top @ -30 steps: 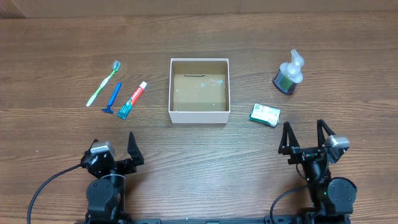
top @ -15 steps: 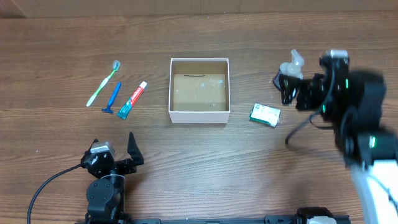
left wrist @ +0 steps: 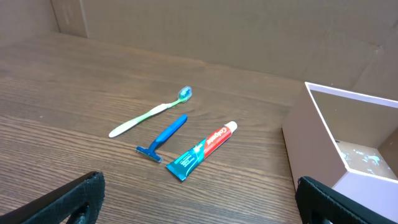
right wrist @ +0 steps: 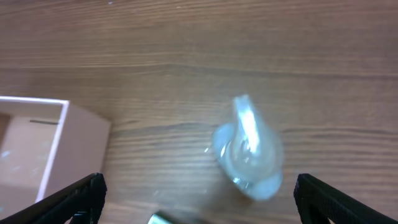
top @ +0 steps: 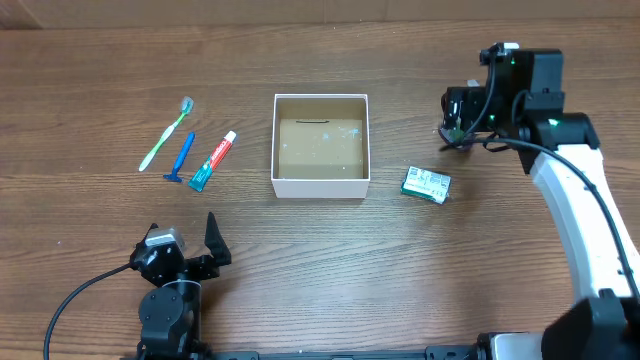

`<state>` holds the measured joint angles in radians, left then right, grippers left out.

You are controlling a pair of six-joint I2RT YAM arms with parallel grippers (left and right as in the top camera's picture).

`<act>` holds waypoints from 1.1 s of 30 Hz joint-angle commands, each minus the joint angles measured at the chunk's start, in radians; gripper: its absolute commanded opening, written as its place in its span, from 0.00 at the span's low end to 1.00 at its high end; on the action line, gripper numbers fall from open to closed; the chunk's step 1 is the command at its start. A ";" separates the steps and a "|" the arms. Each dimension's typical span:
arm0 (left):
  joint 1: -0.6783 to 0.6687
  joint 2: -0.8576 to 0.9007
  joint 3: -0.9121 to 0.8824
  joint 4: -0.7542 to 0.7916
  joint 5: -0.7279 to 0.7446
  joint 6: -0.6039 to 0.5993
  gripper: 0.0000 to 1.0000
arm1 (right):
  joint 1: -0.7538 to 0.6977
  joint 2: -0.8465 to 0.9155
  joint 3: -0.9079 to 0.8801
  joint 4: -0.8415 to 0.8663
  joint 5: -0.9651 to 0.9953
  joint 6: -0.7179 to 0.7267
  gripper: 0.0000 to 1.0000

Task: Pack container
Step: 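Reach the right gripper to the soap pump bottle and grasp it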

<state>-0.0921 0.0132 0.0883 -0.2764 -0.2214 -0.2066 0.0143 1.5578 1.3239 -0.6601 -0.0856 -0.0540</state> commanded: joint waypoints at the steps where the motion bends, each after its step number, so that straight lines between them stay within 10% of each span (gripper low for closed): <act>1: -0.007 -0.010 -0.002 0.001 -0.006 0.005 1.00 | -0.004 0.024 0.022 0.056 0.051 -0.033 0.99; 19: -0.007 -0.010 -0.002 0.001 -0.006 0.005 1.00 | -0.026 0.186 0.022 0.160 0.092 -0.055 0.86; 33: -0.007 -0.010 -0.002 0.001 -0.006 0.005 1.00 | -0.032 0.216 0.022 0.164 0.080 -0.047 0.28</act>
<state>-0.0921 0.0132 0.0883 -0.2760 -0.2214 -0.2066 -0.0135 1.7630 1.3243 -0.5072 0.0048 -0.1036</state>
